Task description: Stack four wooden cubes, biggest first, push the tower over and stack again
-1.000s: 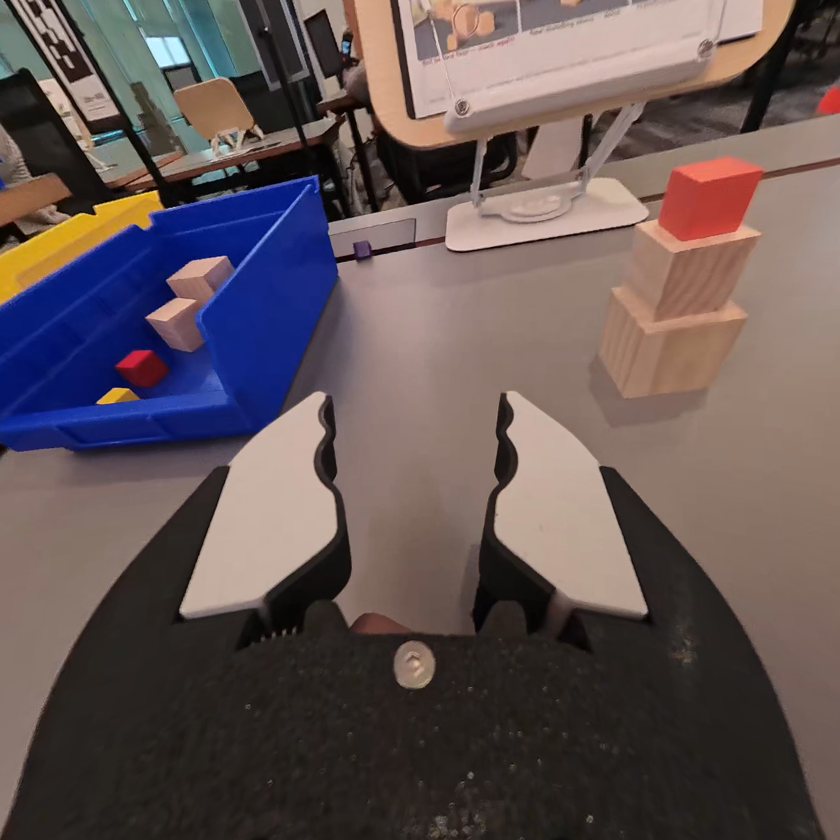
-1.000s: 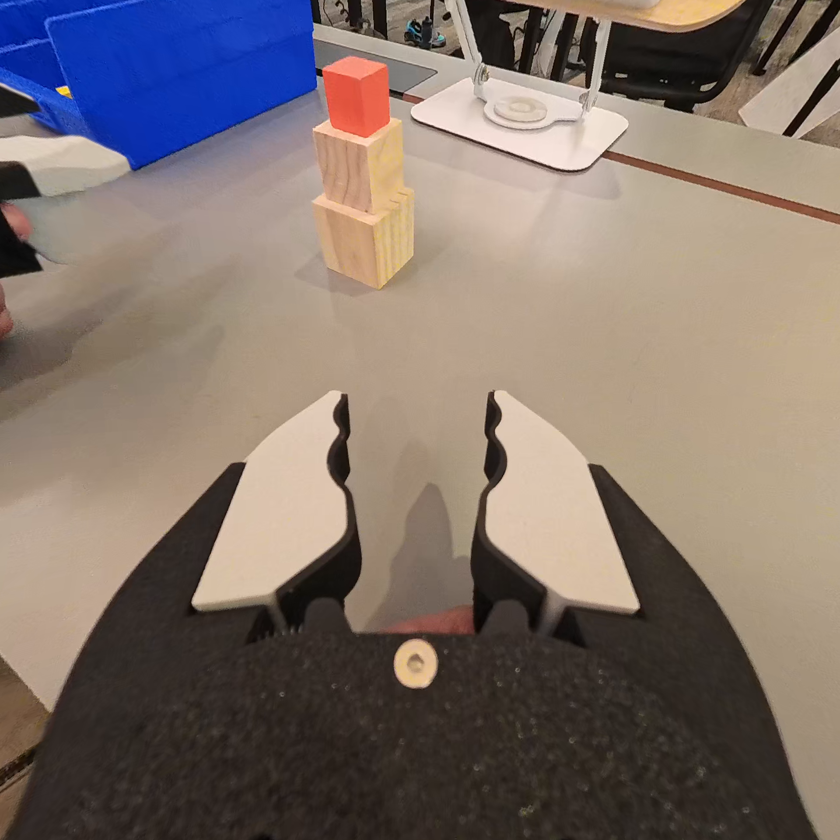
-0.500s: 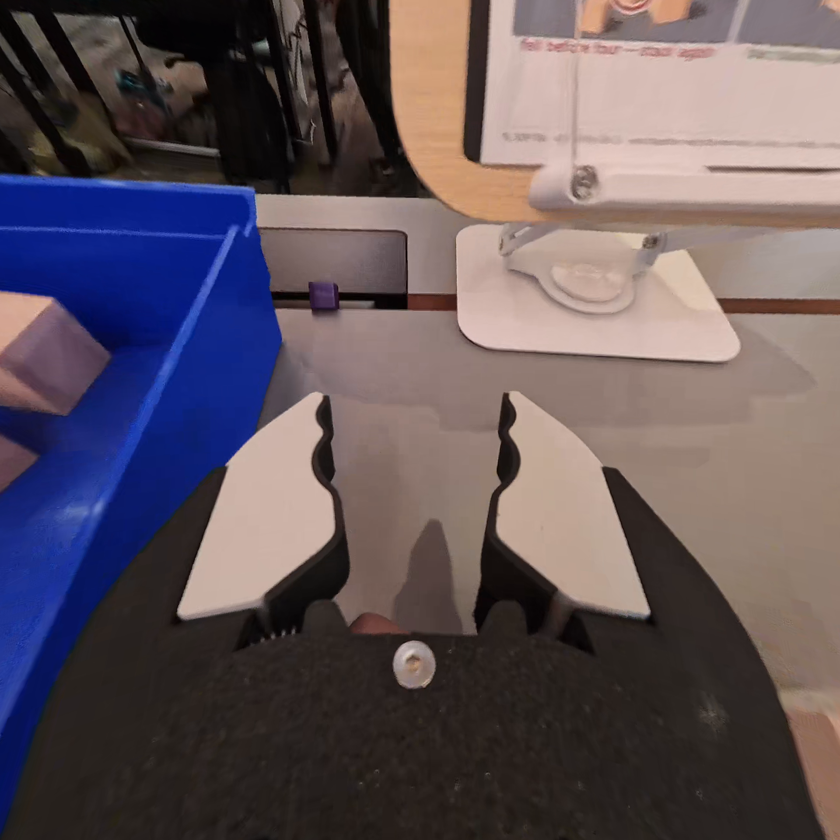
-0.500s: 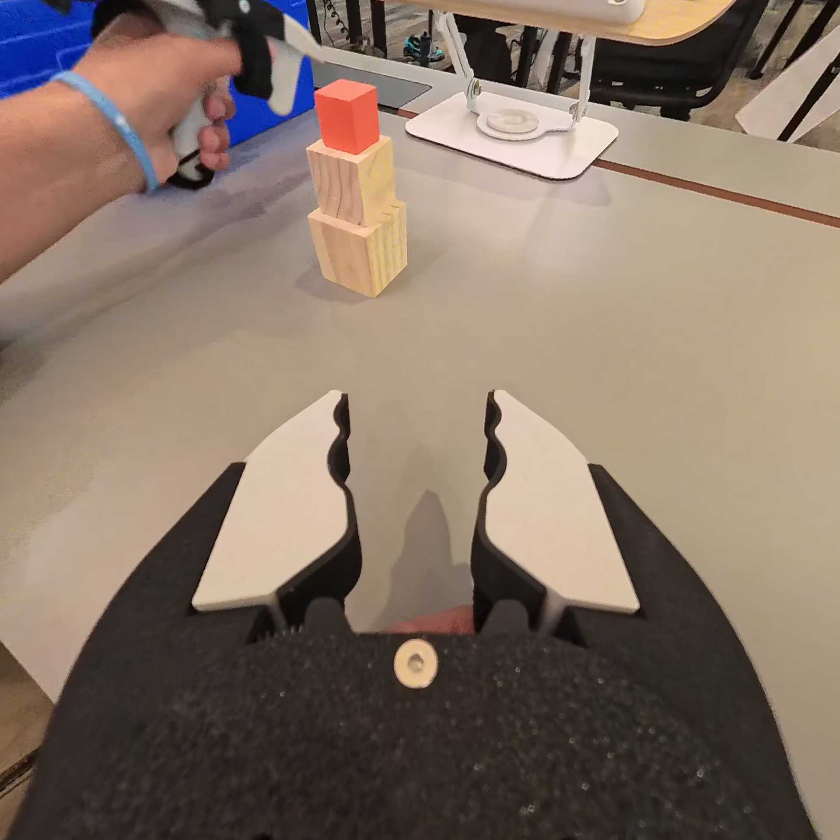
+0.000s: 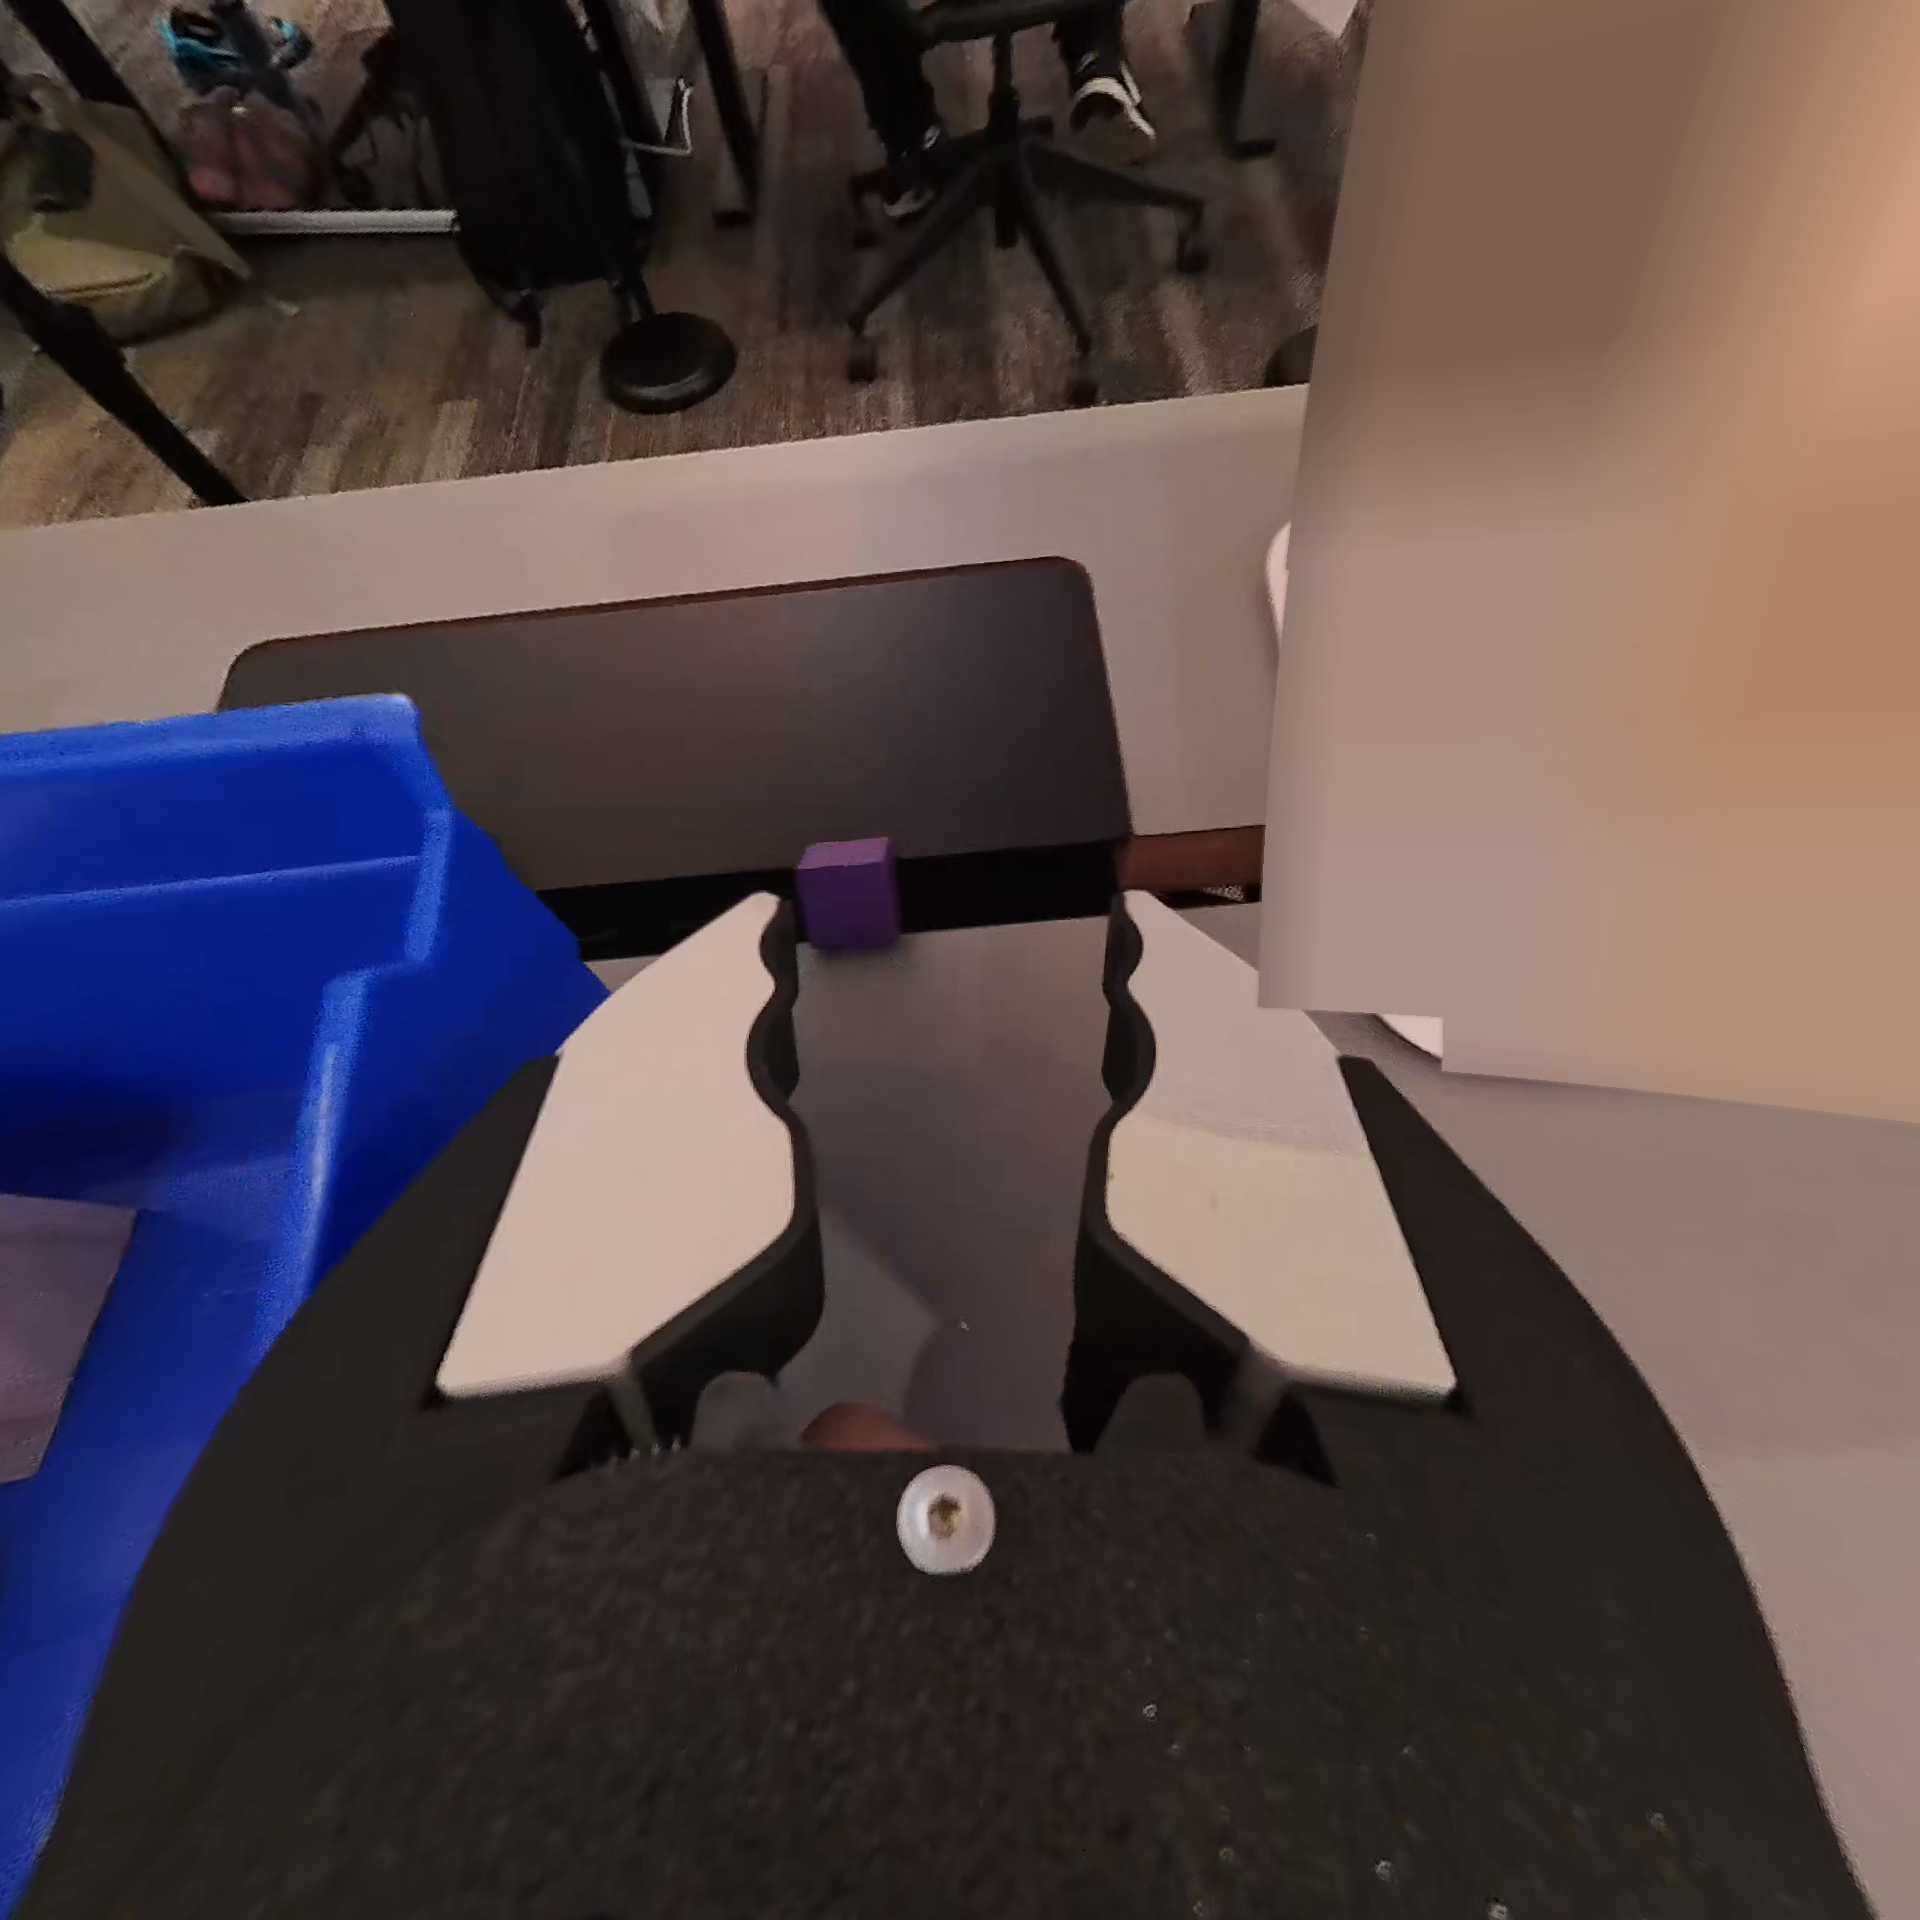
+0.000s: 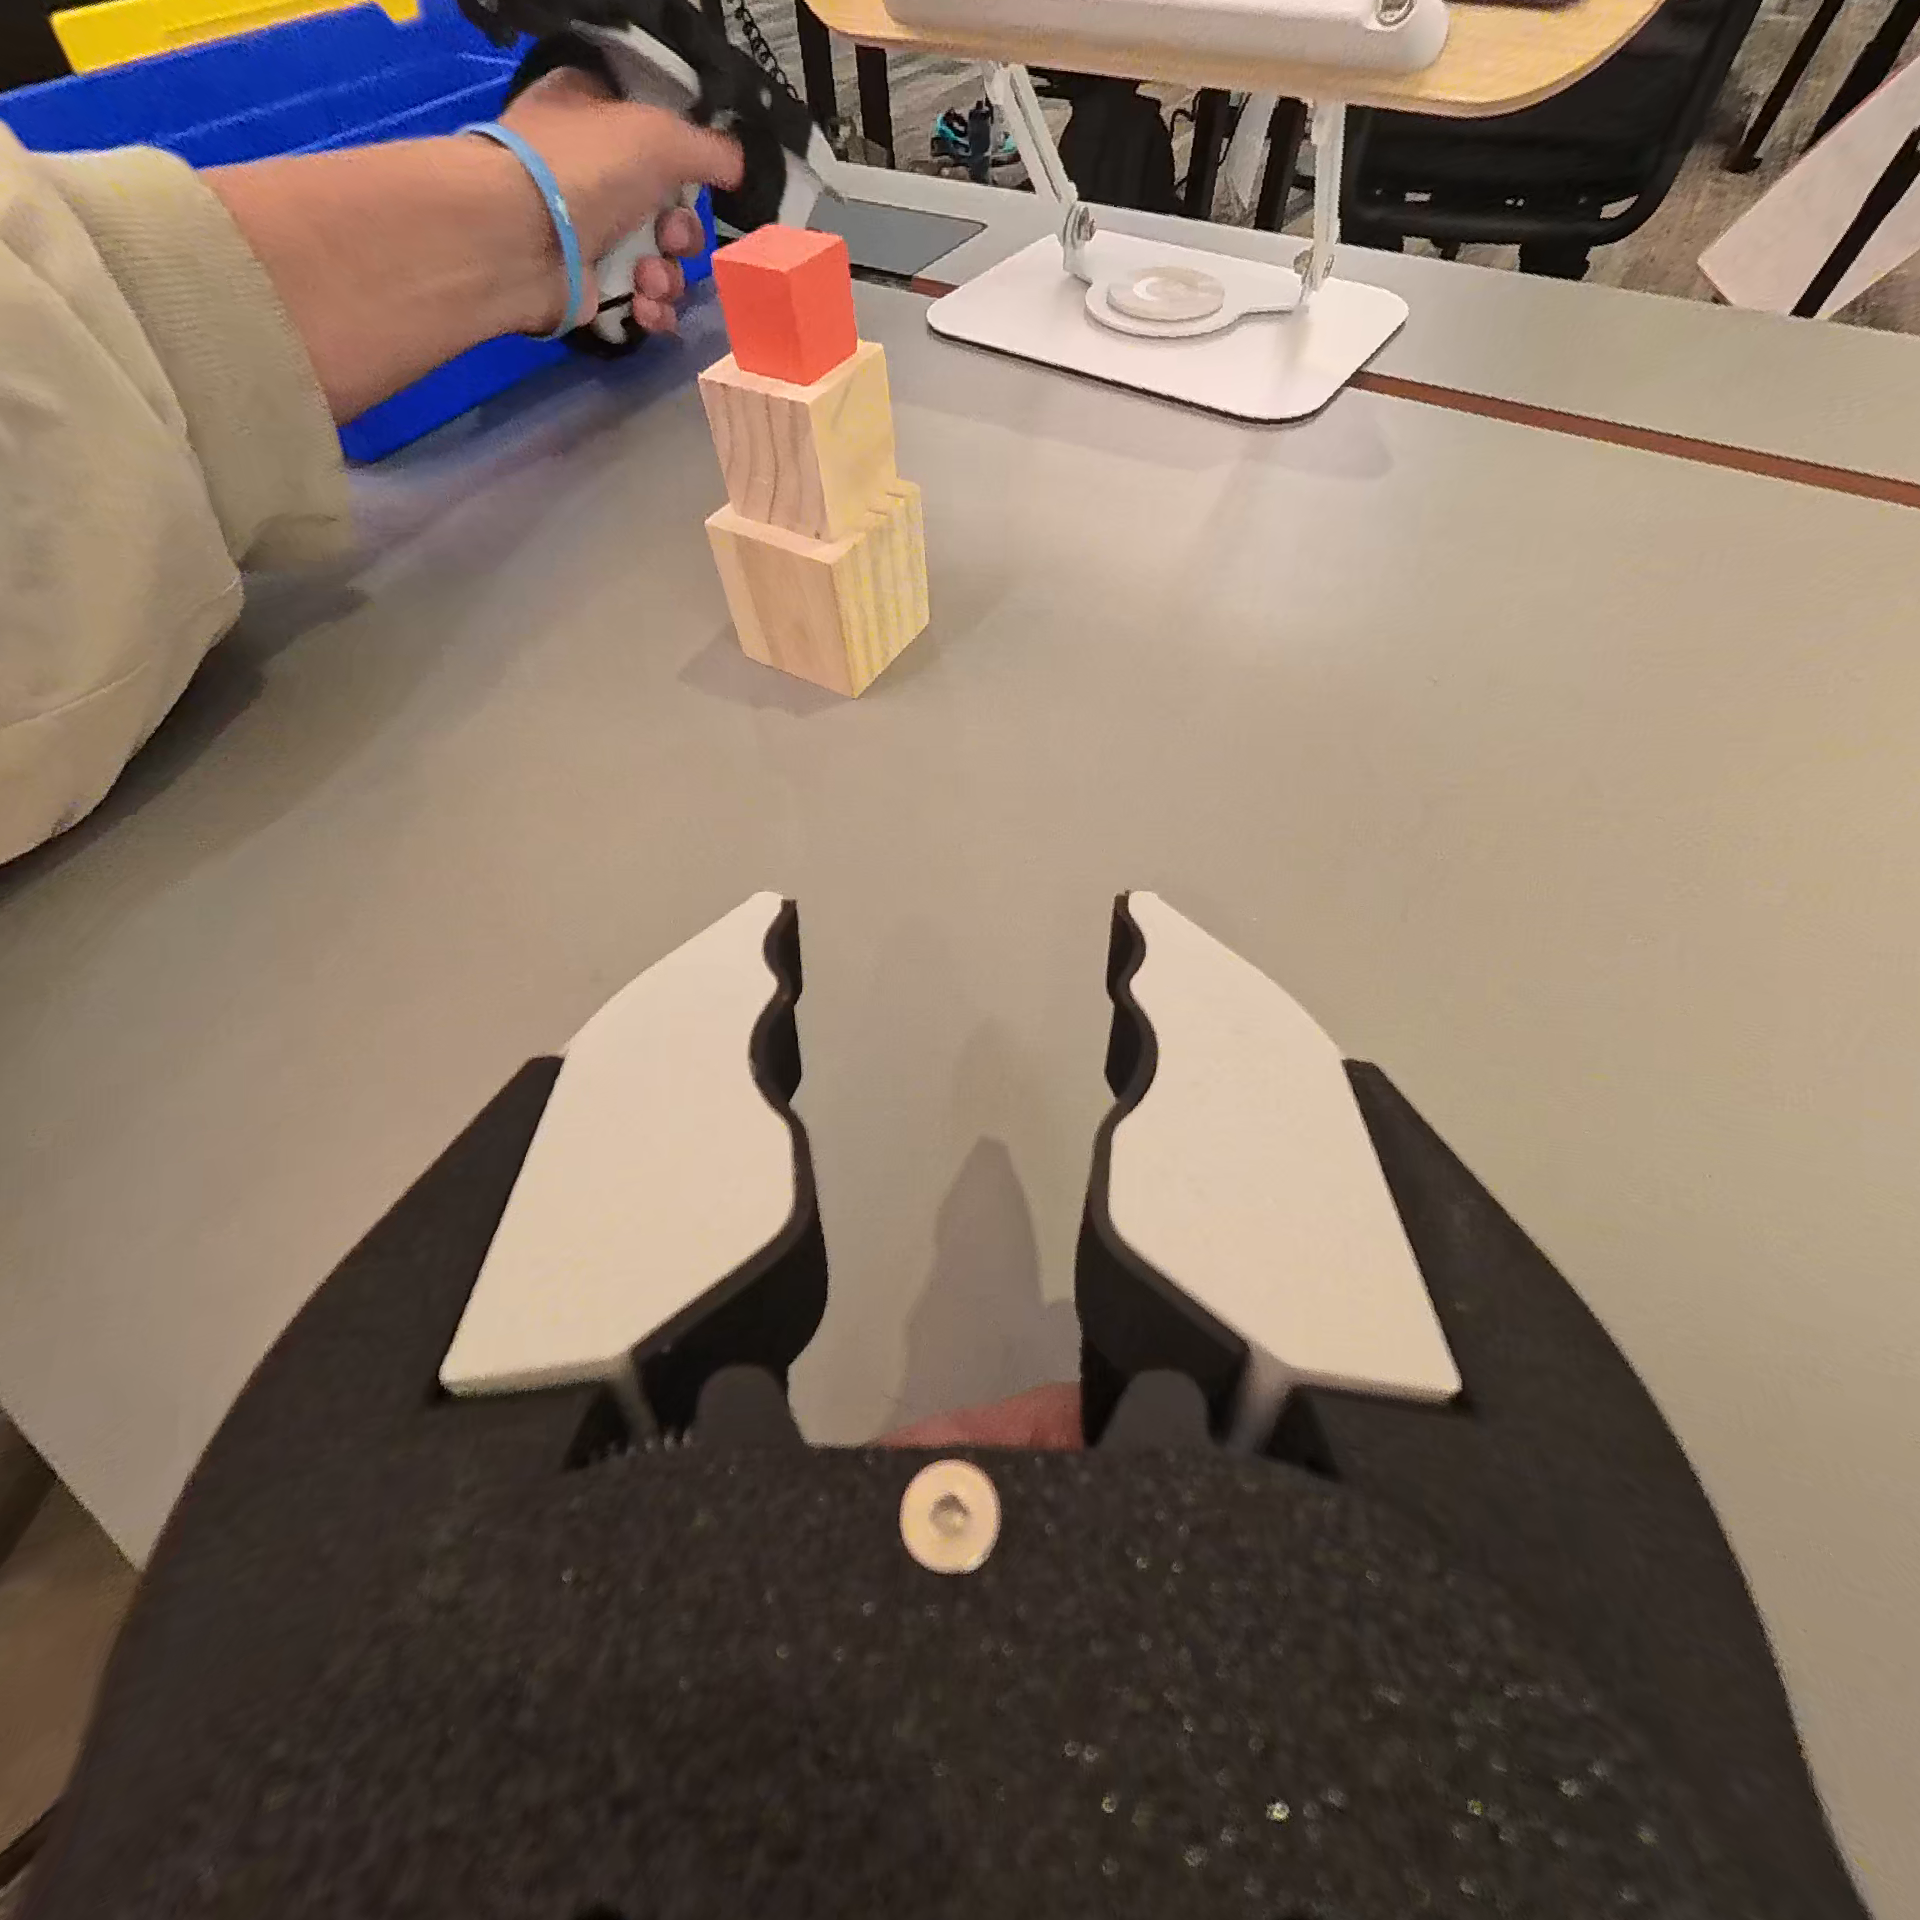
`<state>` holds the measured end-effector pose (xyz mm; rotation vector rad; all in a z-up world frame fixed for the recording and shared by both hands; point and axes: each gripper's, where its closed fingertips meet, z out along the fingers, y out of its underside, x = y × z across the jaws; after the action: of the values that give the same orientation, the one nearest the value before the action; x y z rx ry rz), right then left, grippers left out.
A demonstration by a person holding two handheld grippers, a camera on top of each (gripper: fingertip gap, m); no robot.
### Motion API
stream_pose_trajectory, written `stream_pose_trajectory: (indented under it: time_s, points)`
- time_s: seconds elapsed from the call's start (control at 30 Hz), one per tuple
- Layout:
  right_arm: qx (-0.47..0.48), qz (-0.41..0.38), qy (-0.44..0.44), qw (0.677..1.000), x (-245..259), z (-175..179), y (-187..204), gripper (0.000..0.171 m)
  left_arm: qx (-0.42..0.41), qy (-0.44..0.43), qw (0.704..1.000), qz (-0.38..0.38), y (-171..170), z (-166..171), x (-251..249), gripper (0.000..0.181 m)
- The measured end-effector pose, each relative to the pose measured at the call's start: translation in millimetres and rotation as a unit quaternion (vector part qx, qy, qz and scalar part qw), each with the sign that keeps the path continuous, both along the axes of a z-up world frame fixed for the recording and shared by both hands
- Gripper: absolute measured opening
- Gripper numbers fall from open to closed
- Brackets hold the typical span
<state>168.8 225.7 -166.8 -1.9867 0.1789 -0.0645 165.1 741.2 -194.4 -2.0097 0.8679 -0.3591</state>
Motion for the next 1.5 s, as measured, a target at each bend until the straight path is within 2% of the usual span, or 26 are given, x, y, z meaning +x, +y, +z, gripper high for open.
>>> stream_pose_trajectory:
  time_s: [0.1,0.3,0.53,0.57,0.63,0.73,0.87,1.0,1.13,1.3,1.5]
  points:
    - [-0.001,0.002,0.004,1.000,0,-2,1,0.057,-0.019,-0.005,1.000,0.003,10,-8,3,0.057]
    - [-0.005,0.001,0.015,1.000,2,-9,2,0.057,-0.036,0.053,0.998,0.025,24,-31,3,0.061]
    - [-0.006,0.001,0.026,1.000,5,-13,3,0.057,-0.075,0.067,0.993,0.055,31,-42,0,0.054]
    - [-0.006,0.001,0.027,1.000,5,-13,3,0.056,-0.083,0.063,0.993,0.055,31,-43,0,0.051]
    - [-0.006,0.001,0.028,1.000,5,-14,3,0.056,-0.096,0.046,0.992,0.060,33,-43,-1,0.021]
    - [-0.007,0.002,0.027,1.000,5,-13,2,0.056,-0.103,0.027,0.993,0.057,32,-41,-1,0.021]
    - [-0.004,0.002,0.023,1.000,4,-9,2,0.056,-0.045,0.003,0.998,0.042,24,-21,-1,0.021]
    - [-0.001,0.001,0.019,1.000,3,-5,1,0.056,0.013,-0.033,0.999,0.020,-6,11,-7,0.021]
    - [0.003,0.003,0.012,1.000,1,1,1,0.056,0.058,-0.062,0.996,-0.010,-50,48,-20,0.021]
    - [0.008,0.008,0.003,1.000,-5,8,1,0.056,0.107,-0.088,0.987,-0.078,-127,95,-45,0.021]
    - [0.008,0.012,-0.008,1.000,-11,12,1,0.056,0.146,-0.115,0.967,-0.175,-228,119,-95,0.021]
